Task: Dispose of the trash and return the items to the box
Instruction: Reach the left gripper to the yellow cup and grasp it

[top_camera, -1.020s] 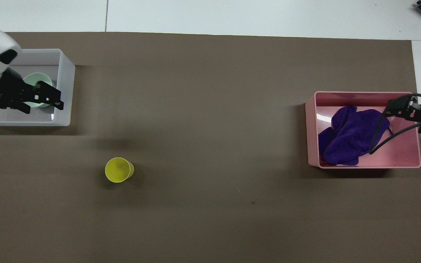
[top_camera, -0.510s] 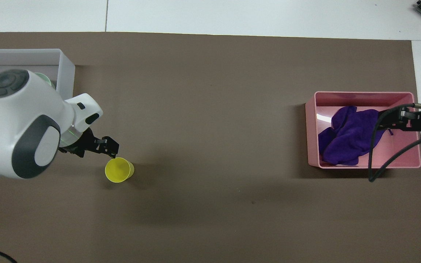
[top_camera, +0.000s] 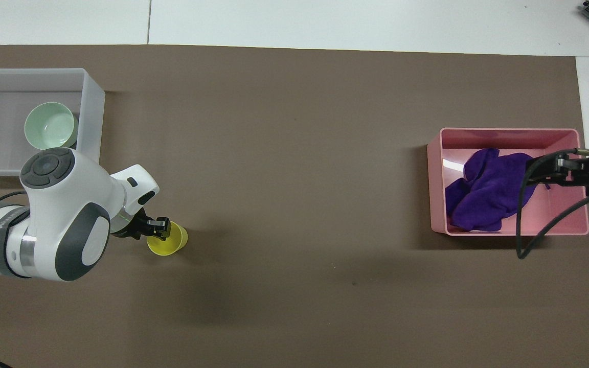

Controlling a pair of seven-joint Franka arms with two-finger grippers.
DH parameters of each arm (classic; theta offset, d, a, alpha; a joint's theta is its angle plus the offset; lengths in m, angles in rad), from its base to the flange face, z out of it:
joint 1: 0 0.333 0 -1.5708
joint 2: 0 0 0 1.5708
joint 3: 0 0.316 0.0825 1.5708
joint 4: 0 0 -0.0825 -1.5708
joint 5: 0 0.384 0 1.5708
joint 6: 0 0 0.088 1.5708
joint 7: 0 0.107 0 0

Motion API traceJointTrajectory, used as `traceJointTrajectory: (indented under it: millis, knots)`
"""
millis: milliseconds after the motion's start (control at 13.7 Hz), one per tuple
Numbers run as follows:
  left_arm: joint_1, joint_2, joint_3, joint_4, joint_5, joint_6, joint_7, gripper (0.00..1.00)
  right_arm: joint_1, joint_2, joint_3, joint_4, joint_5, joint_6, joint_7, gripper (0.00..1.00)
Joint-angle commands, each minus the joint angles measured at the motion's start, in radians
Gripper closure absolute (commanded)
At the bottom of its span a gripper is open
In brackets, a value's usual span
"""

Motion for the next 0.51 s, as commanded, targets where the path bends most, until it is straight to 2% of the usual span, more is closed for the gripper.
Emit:
traceJointTrajectory:
  millis: [0,219,437]
  knots:
    - [0.008,0.003,0.015,-0.017,-0.044,0.014,-0.006,1.0,-0.019,0.019,0.002,0.035,0.019,-0.012,-0.061,0.0]
    - [0.012,-0.001,0.016,0.001,-0.055,0.0,-0.019,1.0,-0.019,0.046,0.003,0.079,0.007,-0.028,-0.103,0.0]
    - [0.05,0.009,0.019,0.171,-0.066,-0.131,-0.051,1.0,-0.03,0.046,0.002,0.067,0.021,-0.028,-0.108,0.0]
